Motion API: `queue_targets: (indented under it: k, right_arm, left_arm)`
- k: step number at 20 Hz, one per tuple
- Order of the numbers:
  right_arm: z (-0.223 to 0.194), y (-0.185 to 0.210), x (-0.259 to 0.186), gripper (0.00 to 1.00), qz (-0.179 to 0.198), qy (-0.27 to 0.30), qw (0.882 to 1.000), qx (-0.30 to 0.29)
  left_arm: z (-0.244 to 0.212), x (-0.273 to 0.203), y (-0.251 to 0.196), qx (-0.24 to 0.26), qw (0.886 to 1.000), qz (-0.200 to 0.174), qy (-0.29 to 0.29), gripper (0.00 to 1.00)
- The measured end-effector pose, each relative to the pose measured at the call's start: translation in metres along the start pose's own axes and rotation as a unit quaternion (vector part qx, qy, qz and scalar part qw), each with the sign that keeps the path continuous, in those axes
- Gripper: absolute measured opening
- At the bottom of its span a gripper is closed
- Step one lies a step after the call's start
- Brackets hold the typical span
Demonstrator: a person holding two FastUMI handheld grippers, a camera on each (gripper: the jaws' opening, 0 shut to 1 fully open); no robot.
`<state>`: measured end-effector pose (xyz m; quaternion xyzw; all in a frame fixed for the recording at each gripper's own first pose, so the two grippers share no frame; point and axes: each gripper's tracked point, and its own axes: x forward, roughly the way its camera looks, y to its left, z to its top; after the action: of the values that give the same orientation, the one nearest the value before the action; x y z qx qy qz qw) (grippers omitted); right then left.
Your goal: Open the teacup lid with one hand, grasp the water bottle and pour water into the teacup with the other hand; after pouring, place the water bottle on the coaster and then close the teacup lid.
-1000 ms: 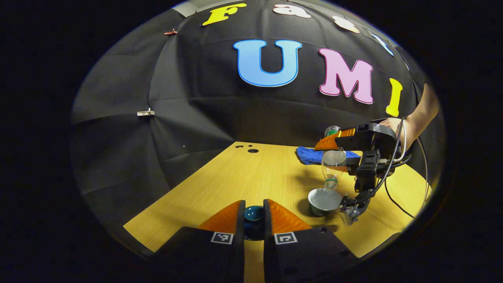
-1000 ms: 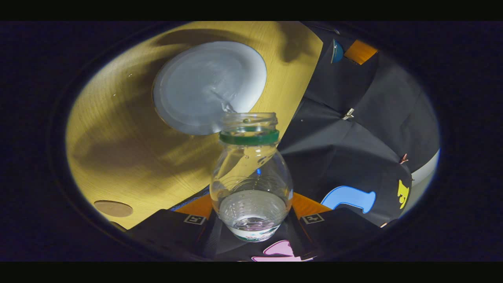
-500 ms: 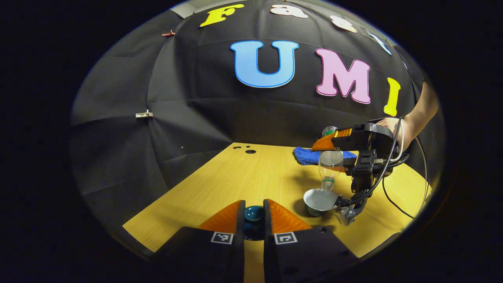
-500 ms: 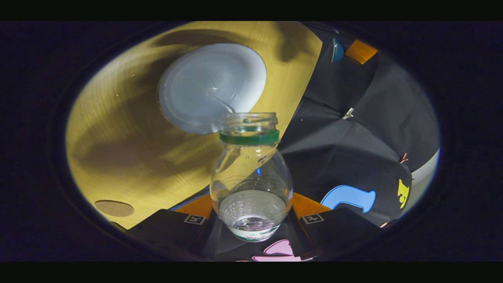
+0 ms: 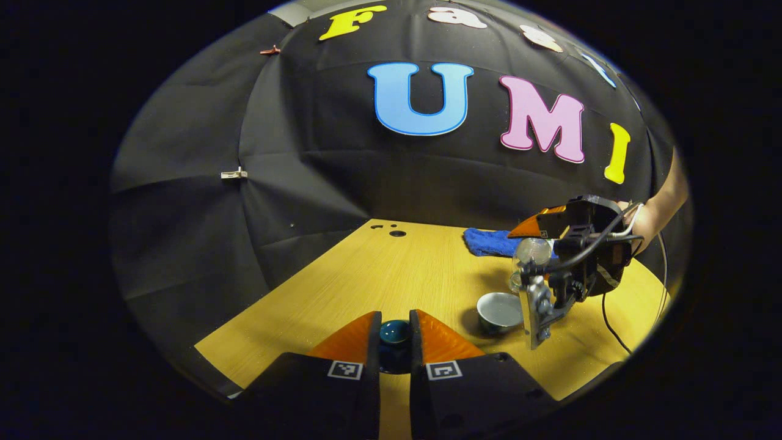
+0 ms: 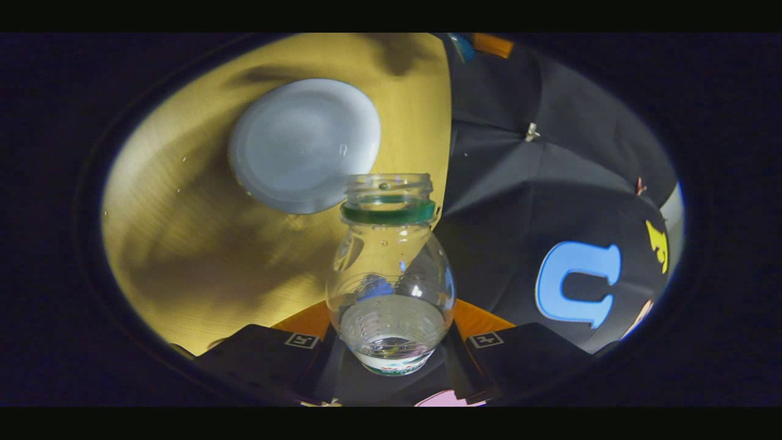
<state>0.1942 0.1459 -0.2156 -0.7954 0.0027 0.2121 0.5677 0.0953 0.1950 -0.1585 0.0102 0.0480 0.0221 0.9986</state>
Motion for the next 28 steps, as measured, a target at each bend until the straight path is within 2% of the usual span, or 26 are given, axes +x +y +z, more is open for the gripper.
queue_targets:
  k: [2,4,6,7,8,10,12,13,18,19,21,23,25,26,28]
  right_arm:
    - [-0.012,-0.010,-0.007,0.73,0.005,0.025,0.997,0.076]
    - [-0.026,-0.025,-0.007,0.73,0.008,0.047,0.986,0.159]
    - [-0.041,-0.034,-0.017,0.73,0.015,0.064,0.966,0.250]
    - [-0.049,-0.041,-0.021,0.73,0.013,0.072,0.954,0.289]
    - [-0.058,-0.047,-0.028,0.73,0.009,0.080,0.942,0.325]
    - [-0.076,-0.054,-0.029,0.73,0.004,0.099,0.914,0.394]
    - [-0.092,-0.057,-0.023,0.73,0.005,0.114,0.876,0.468]
    - [-0.101,-0.055,-0.022,0.73,0.009,0.122,0.853,0.508]
    - [-0.145,-0.024,-0.015,0.73,0.004,0.126,0.719,0.683]
    - [-0.149,-0.022,-0.015,0.73,-0.002,0.120,0.701,0.703]
    - [-0.159,-0.022,-0.016,0.74,-0.028,0.106,0.672,0.733]
    - [-0.159,-0.021,-0.027,0.74,-0.043,0.084,0.631,0.770]
    - [-0.156,-0.016,-0.019,0.74,-0.063,0.061,0.596,0.798]
    - [-0.155,-0.012,-0.012,0.74,-0.070,0.054,0.581,0.809]
    - [-0.156,0.004,0.001,0.74,-0.081,0.055,0.562,0.821]
  left_arm:
    - [0.006,0.001,0.001,0.001,1.000,0.001,-0.003,0.24]
    - [0.013,0.002,0.000,-0.002,1.000,-0.001,-0.004,0.23]
    - [0.019,0.005,-0.004,-0.004,1.000,-0.005,-0.007,0.23]
    - [0.025,0.005,-0.006,-0.005,1.000,-0.007,-0.010,0.19]
    - [0.030,0.006,-0.009,-0.005,1.000,-0.009,-0.012,0.23]
    - [0.039,0.008,-0.016,-0.009,1.000,-0.016,-0.015,0.19]
    - [0.047,0.010,-0.025,-0.018,0.999,-0.026,-0.018,0.23]
    - [0.052,0.011,-0.031,-0.025,0.999,-0.035,-0.017,0.24]
    - [0.075,0.020,-0.040,-0.046,0.997,-0.053,-0.026,0.23]
    - [0.079,0.021,-0.040,-0.048,0.997,-0.055,-0.027,0.23]
    - [0.082,0.028,-0.043,-0.045,0.997,-0.059,-0.028,0.23]
    - [0.082,0.032,-0.041,-0.036,0.997,-0.060,-0.029,0.23]
    - [0.078,0.038,-0.041,-0.031,0.997,-0.063,-0.028,0.24]
    - [0.075,0.040,-0.041,-0.029,0.997,-0.064,-0.025,0.24]
    - [0.069,0.045,-0.041,-0.023,0.998,-0.062,-0.021,0.23]
